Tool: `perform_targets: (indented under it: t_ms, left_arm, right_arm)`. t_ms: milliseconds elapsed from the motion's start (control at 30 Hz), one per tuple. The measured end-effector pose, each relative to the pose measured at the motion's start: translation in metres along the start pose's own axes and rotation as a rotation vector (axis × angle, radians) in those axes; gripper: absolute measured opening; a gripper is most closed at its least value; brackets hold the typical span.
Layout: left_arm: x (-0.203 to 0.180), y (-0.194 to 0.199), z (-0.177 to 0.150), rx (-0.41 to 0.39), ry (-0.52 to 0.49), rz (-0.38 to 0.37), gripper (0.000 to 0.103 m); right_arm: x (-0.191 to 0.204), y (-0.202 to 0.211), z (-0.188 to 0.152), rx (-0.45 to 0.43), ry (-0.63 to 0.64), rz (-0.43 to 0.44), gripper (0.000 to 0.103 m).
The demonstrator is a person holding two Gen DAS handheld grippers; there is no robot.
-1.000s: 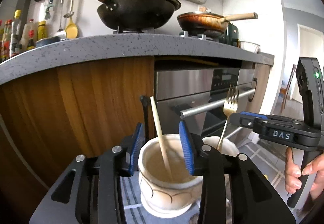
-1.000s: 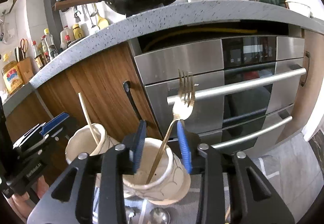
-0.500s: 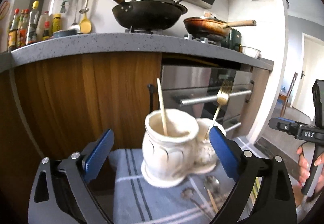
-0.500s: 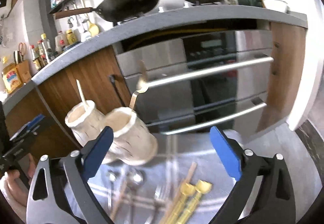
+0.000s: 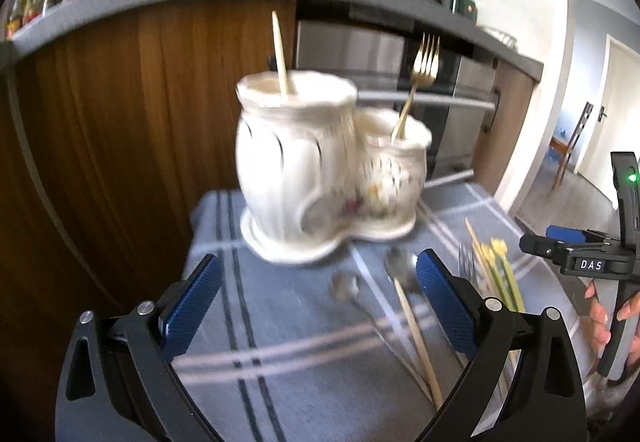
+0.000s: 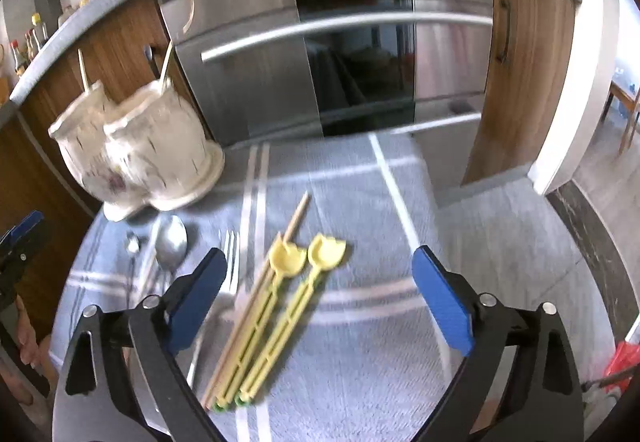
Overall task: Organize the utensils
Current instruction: 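Open both tools to release the utensils and pull back from the holder, then grasp the second wooden chopstick with the left tool while the right tool grasps a yellow tulip chopstick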
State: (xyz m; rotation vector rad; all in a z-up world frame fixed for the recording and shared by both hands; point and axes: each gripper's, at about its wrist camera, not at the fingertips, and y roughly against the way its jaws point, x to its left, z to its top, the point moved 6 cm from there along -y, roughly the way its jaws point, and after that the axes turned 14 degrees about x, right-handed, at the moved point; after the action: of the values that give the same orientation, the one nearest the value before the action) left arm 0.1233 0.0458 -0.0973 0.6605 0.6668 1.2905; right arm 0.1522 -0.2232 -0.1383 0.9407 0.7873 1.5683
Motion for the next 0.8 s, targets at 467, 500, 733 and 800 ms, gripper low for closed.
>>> perform_targets:
  t_ms: [467, 500, 733, 800]
  left_arm:
    - [-0.055, -0.04, -0.023, 0.145, -0.133, -0.059, 0.083]
    - [-0.059, -0.041, -0.023, 0.15, -0.149, -0.062, 0.079]
    - [-0.079, -0.059, -0.021, 0.198, -0.201, -0.065, 0.051]
    - [-0.079, -0.068, -0.02, 0.226, -0.184, -0.073, 0.047]
  right_arm:
    - [0.004, -0.021, -0.025, 0.112, 0.021, 0.034, 0.043]
    - [0.004, -0.021, -0.024, 0.115, 0.02, 0.04, 0.041]
    - [0.005, -0.025, -0.017, 0.118, 0.004, 0.041, 0.03]
    - [0.005, -0.027, -0.014, 0.118, 0.003, 0.031, 0.028]
